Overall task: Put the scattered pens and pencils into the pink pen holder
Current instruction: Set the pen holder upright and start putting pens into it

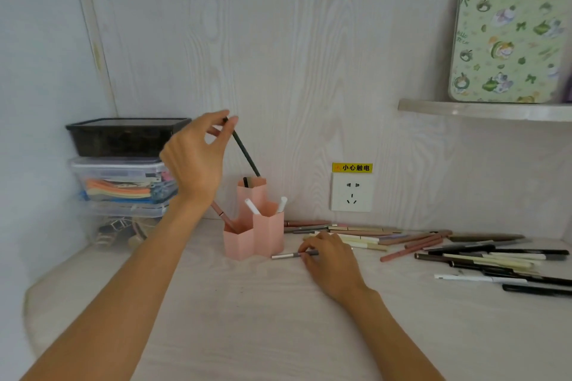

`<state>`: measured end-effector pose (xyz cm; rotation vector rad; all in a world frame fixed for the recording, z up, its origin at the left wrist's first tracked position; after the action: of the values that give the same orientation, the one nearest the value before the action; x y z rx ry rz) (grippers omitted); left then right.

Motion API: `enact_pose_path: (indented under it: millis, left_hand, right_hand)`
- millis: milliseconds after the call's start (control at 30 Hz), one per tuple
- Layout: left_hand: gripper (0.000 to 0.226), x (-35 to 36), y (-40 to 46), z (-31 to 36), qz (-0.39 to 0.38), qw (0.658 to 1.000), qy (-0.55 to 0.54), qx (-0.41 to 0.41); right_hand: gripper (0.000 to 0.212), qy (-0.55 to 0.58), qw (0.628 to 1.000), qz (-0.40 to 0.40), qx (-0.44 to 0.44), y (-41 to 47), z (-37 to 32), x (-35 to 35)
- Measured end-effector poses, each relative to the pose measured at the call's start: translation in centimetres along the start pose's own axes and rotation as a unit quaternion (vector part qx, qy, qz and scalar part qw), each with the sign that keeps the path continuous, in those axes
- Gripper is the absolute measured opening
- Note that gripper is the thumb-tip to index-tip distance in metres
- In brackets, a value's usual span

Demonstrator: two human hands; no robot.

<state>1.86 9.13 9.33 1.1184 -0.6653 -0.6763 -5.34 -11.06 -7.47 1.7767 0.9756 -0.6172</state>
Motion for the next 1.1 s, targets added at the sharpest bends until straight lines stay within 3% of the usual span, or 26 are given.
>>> enact_pose_path:
  millis: [100, 300, 367, 467, 533, 600, 667, 767, 867, 967, 1100]
  left_hand:
    - [0.025, 0.0, 0.5, -0.6, 0.018, 0.999, 0.000, -0.028]
    - [0.019, 1.4, -5.5, -2.5, -0.250, 0.964, 0.065, -0.056]
    - [0.023, 1.2, -7.1, -3.1, -0.255, 0.963, 0.067, -0.055]
    - [0.033, -0.2, -9.5, -3.9, -0.214, 0.971, 0.043, -0.091]
    - [0.047, -1.4, -11.6, -4.9, -0.208, 0.965, 0.025, -0.157]
    - [0.066, -2.0, -13.2, -5.8, -0.237, 0.947, 0.028, -0.213]
    - [0.081, -1.9, -13.9, -6.2, -0.264, 0.929, 0.023, -0.260]
    - [0.083, -1.5, -14.4, -5.9, -0.278, 0.920, 0.004, -0.277]
    - [0.066, -1.7, -14.9, -5.9, -0.305, 0.925, 0.011, -0.227]
    - [0.045, -2.2, -14.6, -6.4, -0.322, 0.914, 0.012, -0.245]
    - [0.023, -2.6, -14.4, -6.1, -0.322, 0.920, 0.043, -0.221]
  right_hand:
    - [0.016, -0.005, 1.000, -0.002, -0.005, 0.1, -0.1, -0.2]
    - [0.013, 0.029, 0.999, 0.005, -0.042, -0.2, -0.4, -1.5]
    - [0.012, 0.053, 0.997, 0.016, -0.054, -0.3, -0.6, -2.1]
    - [0.009, 0.111, 0.989, 0.096, -0.031, -0.1, -1.1, -3.5]
    - [0.008, 0.214, 0.961, 0.176, 0.028, 0.3, -1.4, -4.6]
    - [0.013, 0.350, 0.902, 0.238, 0.079, 1.0, -1.7, -5.7]
    - [0.024, 0.437, 0.856, 0.259, 0.092, 2.3, -2.5, -6.8]
    - [0.055, 0.492, 0.832, 0.248, 0.068, 4.9, -4.9, -8.0]
    - [0.066, 0.473, 0.841, 0.263, 0.010, 8.1, -7.5, -8.5]
    - [0.063, 0.392, 0.869, 0.300, -0.027, 11.0, -10.0, -7.6]
    - [0.049, 0.213, 0.953, 0.210, -0.055, 12.7, -11.3, -4.1]
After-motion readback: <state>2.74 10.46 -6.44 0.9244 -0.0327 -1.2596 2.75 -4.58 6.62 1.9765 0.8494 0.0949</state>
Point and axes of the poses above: each hand's wrist, its own y-axis towards the middle knuckle, its own x-axis out of the palm, z = x × y, the point moved 2 cm from there along y, towards the middle knuckle, and after that the axes turned 6 degrees about z, right-handed, at the moved point
